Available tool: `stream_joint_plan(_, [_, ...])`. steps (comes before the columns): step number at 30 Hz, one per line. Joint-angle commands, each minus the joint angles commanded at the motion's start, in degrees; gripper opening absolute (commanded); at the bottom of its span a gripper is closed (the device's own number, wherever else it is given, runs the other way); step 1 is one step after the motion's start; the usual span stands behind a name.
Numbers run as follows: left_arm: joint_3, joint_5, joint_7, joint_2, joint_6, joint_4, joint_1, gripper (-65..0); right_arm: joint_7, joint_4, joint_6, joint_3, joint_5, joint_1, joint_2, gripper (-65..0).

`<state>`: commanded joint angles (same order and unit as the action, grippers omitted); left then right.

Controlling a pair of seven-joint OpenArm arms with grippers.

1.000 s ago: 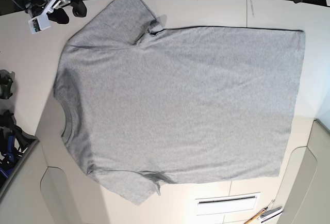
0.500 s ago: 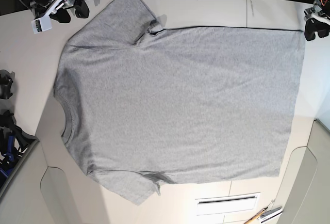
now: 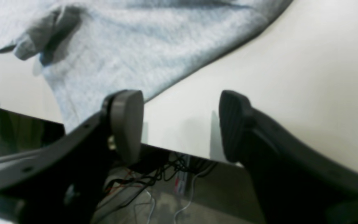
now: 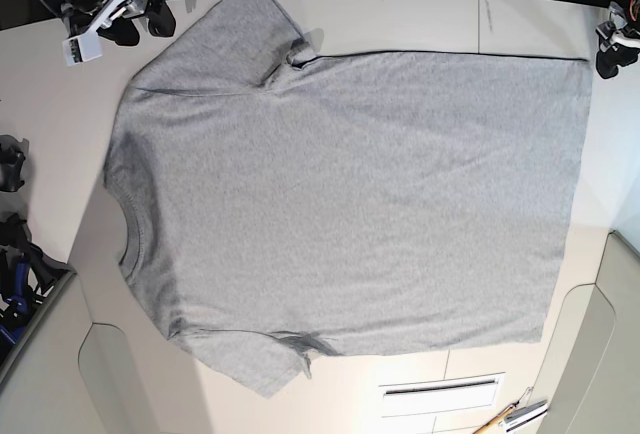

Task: Fold the T-shirt properly
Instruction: 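Lower both grippers and pinch the shirt's shoulder edge at each end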

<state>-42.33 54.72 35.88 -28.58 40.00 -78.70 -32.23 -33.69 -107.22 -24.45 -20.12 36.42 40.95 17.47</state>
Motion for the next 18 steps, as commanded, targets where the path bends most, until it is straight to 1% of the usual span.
stream_joint_plan(5, [1.6,2.2,2.6,0.1,0.0,0.0,0.0,-24.1,0.0,0.0,0.00,0.0,0.0,0.0,-1.8,-27.2])
stream_joint_plan(8, [4.8,2.1,2.5,0.2,0.0,0.0,0.0,-24.2,0.0,0.0,0.00,0.2,0.6,0.0,-2.4,-27.2])
stream_joint_plan(11, [6.8,2.1,2.2,0.2,0.0,0.0,0.0,-24.2,0.0,0.0,-0.04,0.4,0.6,0.0,-3.1,-27.2])
stream_joint_plan(13, [7.1,2.0,2.3,0.2,0.0,0.0,0.0,-24.2,0.0,0.0,-0.39,0.5,0.6,-0.2,-4.0,-27.2])
stream_joint_plan(18, [7.1,2.1,2.3,0.2,0.0,0.0,0.0,-24.2,0.0,1.7,-0.39,2.0,0.7,-1.3,-5.8,-27.2])
